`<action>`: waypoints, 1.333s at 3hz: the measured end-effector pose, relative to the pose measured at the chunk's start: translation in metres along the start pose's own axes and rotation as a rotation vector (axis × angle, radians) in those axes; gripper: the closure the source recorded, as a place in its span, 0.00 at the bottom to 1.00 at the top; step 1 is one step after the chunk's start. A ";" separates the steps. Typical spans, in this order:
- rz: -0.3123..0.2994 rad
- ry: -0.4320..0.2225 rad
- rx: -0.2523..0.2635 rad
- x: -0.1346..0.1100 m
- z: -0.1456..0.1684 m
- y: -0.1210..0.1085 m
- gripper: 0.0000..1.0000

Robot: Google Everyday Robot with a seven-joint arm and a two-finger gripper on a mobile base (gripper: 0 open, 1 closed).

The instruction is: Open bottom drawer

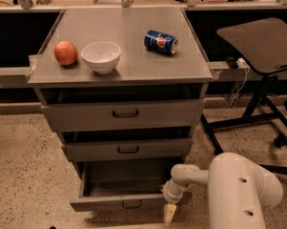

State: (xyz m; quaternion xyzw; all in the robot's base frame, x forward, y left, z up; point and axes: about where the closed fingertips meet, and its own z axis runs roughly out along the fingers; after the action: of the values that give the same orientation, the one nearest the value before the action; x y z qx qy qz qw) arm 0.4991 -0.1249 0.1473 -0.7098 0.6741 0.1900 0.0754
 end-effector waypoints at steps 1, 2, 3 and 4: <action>0.004 0.029 -0.045 -0.002 0.013 0.011 0.19; 0.002 0.032 -0.052 -0.005 0.015 0.015 0.42; -0.010 0.037 -0.065 -0.012 0.019 0.027 0.54; -0.038 0.057 -0.046 -0.023 0.011 0.019 0.40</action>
Offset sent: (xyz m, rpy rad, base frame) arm -0.0832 0.0334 -0.0308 -0.0514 0.1468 0.0672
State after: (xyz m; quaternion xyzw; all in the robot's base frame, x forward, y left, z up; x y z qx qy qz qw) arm 0.4783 -0.1012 0.1480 -0.7290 0.6579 0.1839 0.0434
